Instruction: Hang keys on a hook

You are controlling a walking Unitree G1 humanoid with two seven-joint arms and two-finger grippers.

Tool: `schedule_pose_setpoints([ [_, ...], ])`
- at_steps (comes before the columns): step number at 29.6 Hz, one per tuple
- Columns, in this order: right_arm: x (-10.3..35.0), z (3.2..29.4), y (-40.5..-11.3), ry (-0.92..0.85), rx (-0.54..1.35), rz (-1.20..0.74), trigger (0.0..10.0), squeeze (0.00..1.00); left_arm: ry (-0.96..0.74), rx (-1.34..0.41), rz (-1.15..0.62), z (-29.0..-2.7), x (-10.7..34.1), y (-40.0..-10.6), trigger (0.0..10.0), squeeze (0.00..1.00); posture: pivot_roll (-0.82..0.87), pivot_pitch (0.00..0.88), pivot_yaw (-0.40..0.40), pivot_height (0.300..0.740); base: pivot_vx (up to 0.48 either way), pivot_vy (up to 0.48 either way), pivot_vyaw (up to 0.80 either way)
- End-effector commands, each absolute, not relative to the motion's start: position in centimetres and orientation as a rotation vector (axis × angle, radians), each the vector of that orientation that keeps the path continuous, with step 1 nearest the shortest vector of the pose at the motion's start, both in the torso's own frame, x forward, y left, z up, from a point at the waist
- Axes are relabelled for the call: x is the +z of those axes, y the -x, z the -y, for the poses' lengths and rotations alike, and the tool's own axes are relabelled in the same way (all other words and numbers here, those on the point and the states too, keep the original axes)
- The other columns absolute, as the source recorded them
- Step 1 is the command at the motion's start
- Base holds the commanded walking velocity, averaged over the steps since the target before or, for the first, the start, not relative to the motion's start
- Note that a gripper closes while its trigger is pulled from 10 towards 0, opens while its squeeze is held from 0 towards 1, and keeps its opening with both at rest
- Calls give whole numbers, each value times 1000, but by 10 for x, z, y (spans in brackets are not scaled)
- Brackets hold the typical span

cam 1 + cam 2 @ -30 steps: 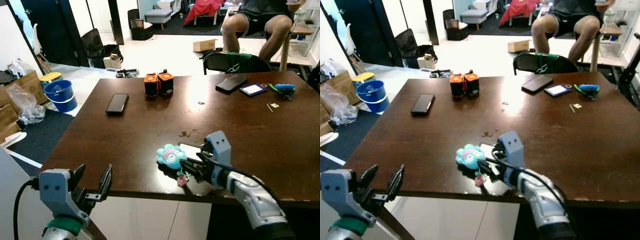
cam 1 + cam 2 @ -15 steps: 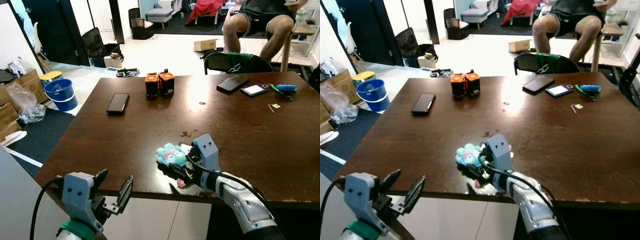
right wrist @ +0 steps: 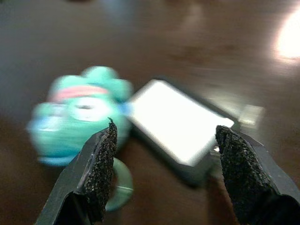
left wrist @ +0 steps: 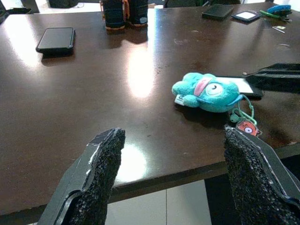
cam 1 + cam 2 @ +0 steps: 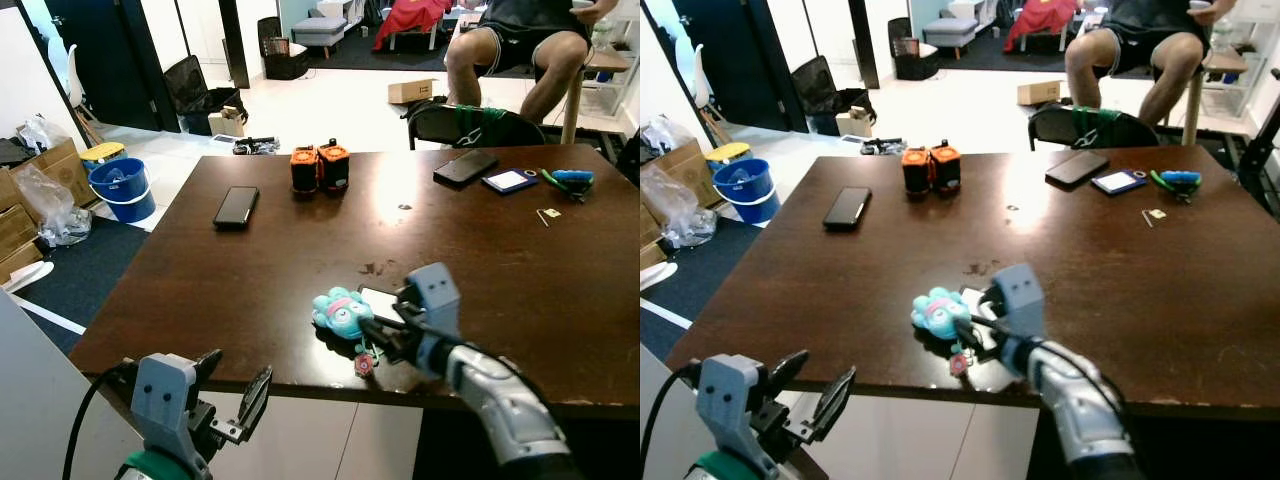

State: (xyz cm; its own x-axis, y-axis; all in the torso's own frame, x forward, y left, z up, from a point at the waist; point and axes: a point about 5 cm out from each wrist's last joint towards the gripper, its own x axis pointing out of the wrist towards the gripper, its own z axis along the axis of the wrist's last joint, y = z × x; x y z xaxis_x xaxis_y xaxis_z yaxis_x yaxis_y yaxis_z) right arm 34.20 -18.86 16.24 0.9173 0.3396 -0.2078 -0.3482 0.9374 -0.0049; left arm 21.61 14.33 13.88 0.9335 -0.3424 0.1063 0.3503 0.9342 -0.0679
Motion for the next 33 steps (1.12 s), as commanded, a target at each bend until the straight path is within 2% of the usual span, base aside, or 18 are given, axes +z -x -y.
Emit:
schedule_pose_setpoints([
  [1, 155, 188, -341, 28, 353, -243, 10000, 0, 70, -359, 91, -146, 140, -213, 10000, 0, -172, 59, 150, 740, 0, 0, 0],
  [6, 146, 186, -334, 58, 429, -326, 10000, 0, 71, -368, 88, -144, 139, -213, 10000, 0, -175, 59, 151, 740, 0, 0, 0],
  [14, 138, 158, -325, 44, 550, -365, 10000, 0, 68, -365, 85, -144, 139, -213, 10000, 0, -172, 62, 150, 740, 0, 0, 0],
  [27, 126, 146, -316, 58, 623, -436, 10000, 0, 70, -366, 80, -144, 138, -212, 10000, 0, -171, 63, 147, 740, 0, 0, 0],
  [28, 125, 144, -314, 54, 630, -448, 5255, 0, 70, -366, 78, -144, 138, -211, 10000, 0, -171, 63, 147, 740, 0, 0, 0],
  [30, 125, 144, -314, 54, 630, -448, 5255, 0, 70, -366, 78, -144, 138, -211, 10000, 0, -171, 63, 147, 740, 0, 0, 0],
  [31, 125, 144, -314, 51, 635, -453, 3804, 0, 70, -366, 77, -144, 137, -211, 10000, 0, -170, 64, 143, 740, 0, 0, 0],
  [32, 125, 144, -314, 51, 635, -453, 3804, 0, 70, -366, 77, -144, 137, -211, 10000, 0, -170, 64, 143, 740, 0, 0, 0],
  [33, 125, 143, -313, 49, 638, -457, 0, 0, 70, -366, 77, -144, 137, -211, 10000, 0, -170, 64, 143, 740, 0, 0, 0],
])
